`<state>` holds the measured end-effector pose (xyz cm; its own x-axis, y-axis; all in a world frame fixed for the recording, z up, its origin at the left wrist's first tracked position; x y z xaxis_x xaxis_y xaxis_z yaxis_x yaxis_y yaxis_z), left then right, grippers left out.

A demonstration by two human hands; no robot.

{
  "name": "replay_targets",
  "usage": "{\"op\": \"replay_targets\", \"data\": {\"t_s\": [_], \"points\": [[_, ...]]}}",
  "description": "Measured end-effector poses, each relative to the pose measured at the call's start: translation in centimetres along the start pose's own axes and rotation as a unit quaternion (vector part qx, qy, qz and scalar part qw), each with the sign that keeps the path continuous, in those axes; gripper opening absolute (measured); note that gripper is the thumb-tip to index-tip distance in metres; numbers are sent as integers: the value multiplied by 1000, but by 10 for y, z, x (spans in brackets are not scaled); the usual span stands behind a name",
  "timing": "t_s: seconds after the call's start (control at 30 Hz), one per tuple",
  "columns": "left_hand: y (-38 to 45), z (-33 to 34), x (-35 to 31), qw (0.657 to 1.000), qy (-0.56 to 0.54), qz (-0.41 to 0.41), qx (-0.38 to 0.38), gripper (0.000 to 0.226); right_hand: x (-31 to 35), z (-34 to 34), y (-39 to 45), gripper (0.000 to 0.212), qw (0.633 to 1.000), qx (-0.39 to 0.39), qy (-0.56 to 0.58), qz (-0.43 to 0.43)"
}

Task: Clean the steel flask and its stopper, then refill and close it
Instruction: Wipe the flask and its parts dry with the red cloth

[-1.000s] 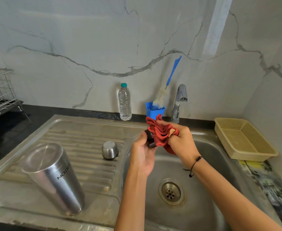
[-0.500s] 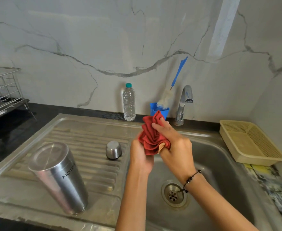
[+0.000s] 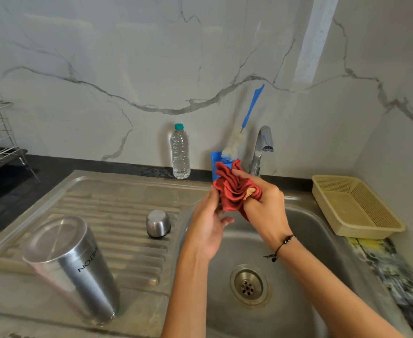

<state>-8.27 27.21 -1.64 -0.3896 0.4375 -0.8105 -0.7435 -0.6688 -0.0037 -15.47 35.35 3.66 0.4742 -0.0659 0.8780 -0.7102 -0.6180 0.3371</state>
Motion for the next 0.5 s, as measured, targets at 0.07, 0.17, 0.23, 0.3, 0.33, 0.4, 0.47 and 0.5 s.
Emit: {"op": "replay_targets", "data": {"t_s": [0.07,0.17,0.23,0.3,0.33,0.4,0.47,0.5], "points": [[2,2,1,999,13,11,-27,16,3,-2,3,48,1000,-8,17,-5],[4,1,3,995,-50,25,-88,16,8,-3,3,49,996,-33,82,3],[5,-3,4,989,-100,32,-102,20,13,-4,-1,53,996,-41,83,-14],[4,-5,1,988,-121,33,-93,25,16,1,-8,55,998,-22,30,-42],[3,-4,-1,989,-123,29,-77,29,16,4,-14,55,998,-11,-7,-59],[0,-3,-5,992,-124,4,-37,38,13,11,-25,59,994,-3,-66,-86],[-3,-4,-7,995,-101,-11,-17,50,8,15,-31,63,994,-2,-74,-81],[-5,-5,-8,996,-87,-11,-17,54,6,15,-33,64,995,-6,-66,-77]]}}
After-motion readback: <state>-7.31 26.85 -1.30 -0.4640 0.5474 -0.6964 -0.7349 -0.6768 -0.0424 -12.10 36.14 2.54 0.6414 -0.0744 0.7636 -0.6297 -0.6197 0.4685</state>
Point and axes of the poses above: each hand's wrist, its own y-axis towards the middle knuckle, its own z-axis out of the palm, x = y × z, the point moved 3 cm from there along y, towards the middle knuckle, and after that the axes turned 3 degrees about z, right-handed, at the moved point
